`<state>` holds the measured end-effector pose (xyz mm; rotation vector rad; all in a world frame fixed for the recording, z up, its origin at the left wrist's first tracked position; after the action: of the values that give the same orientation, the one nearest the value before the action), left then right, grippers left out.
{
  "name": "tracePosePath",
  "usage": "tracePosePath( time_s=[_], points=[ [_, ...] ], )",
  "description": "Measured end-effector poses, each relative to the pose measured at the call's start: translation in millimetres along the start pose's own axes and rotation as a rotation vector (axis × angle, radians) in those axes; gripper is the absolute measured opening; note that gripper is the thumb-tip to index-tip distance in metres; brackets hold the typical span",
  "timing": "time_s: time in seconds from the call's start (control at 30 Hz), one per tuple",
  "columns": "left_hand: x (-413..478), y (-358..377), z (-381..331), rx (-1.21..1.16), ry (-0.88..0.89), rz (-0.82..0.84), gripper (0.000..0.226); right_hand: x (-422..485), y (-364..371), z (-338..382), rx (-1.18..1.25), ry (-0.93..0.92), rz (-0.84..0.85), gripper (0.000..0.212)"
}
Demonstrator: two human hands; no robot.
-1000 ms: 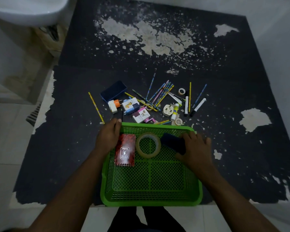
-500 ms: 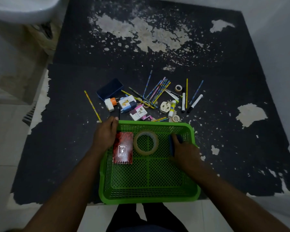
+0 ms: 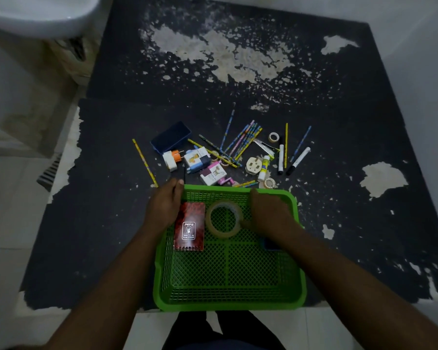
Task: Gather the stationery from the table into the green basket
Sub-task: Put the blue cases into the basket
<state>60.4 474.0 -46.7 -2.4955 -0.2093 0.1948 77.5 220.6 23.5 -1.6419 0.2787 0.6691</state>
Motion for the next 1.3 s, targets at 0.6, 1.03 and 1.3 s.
tracePosePath(
  time_s=[0.6,1.03,1.3],
  points=[
    [-5.2,-1.7,-4.1,0.043,-0.017,-0.026,0.033,203.5,-87.6,163.9,-0.154,-0.530,-0.291,0.069],
    [-7.7,-3.1,-6.1,0.068,-0.031,-0.051,0.031,158.3,-124.0,86.5,0.529,-0.349,-0.687,0.056],
    [-1.9,0.5,4.7,0.070,-0.004,0.003,0.047,-13.9,-56.5,-56.2,0.785,0.178,-0.666,0.048]
  ],
)
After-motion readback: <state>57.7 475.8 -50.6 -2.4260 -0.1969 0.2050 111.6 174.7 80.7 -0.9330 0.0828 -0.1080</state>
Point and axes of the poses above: each hand's wrist, its own x-axis towards the middle knuckle, its own y-axis out of the palm, z = x × y, the point moved 6 cm from there along x, towards the middle knuckle, and after that the axes turned 3 degrees about -x, right-handed, at the moved point
